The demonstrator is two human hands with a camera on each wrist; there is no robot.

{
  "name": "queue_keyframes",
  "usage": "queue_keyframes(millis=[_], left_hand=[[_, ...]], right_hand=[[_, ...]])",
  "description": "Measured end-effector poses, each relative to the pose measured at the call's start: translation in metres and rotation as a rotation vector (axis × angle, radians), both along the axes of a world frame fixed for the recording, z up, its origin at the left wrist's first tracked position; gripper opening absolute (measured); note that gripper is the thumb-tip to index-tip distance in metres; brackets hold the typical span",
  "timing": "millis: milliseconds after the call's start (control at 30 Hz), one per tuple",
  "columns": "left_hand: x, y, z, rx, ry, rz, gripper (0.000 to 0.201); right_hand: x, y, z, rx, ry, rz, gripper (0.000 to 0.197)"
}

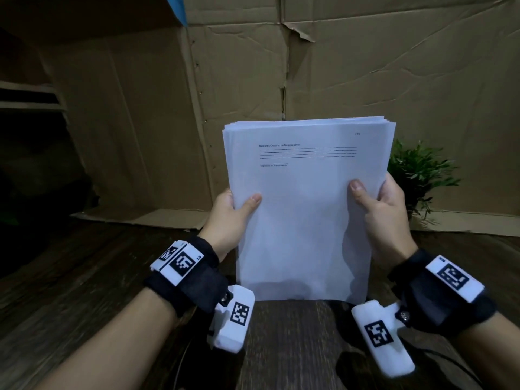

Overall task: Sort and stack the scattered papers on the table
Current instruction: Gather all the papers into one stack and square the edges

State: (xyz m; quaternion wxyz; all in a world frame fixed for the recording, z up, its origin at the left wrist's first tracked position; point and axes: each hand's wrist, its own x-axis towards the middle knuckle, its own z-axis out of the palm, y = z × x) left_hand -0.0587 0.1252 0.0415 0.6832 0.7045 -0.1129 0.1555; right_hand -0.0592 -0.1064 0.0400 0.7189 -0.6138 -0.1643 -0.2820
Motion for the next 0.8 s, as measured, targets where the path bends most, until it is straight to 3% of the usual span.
queue_keyframes(millis=[133, 233, 333, 500, 667, 733, 800], left_hand=[[-0.001, 0.002, 0.008, -0.007, -0.065, 0.001, 0.033], [0.001, 0.001, 0.003, -0.037, 0.009, -0.048, 0.030], [0.002, 0.003, -0.012, 0.114, 0.068, -0.092, 0.032], [0.010, 0.010, -0.035, 0.253, 0.159, 0.004, 0.052], [0.010, 0.011, -0.056, 0.360, 0.233, -0.030, 0.049], [0.009, 0.012, -0.062, 0.346, 0.243, -0.029, 0.047], [0.011, 0.012, -0.064, 0.286, 0.224, -0.025, 0.045]], right_hand=[[-0.002, -0.003, 0.012, 0.002, -0.047, 0.072, 0.031], [0.004, -0.005, 0.006, -0.020, 0.067, 0.107, 0.033], [0.012, -0.001, -0.014, -0.031, 0.193, 0.097, 0.033], [0.015, 0.000, -0.029, -0.122, 0.256, 0.054, 0.039], [0.014, -0.006, -0.055, -0.244, 0.453, 0.084, 0.025], [0.011, -0.005, -0.065, -0.334, 0.479, 0.051, 0.023], [0.009, -0.007, -0.066, -0.286, 0.485, 0.062, 0.021]])
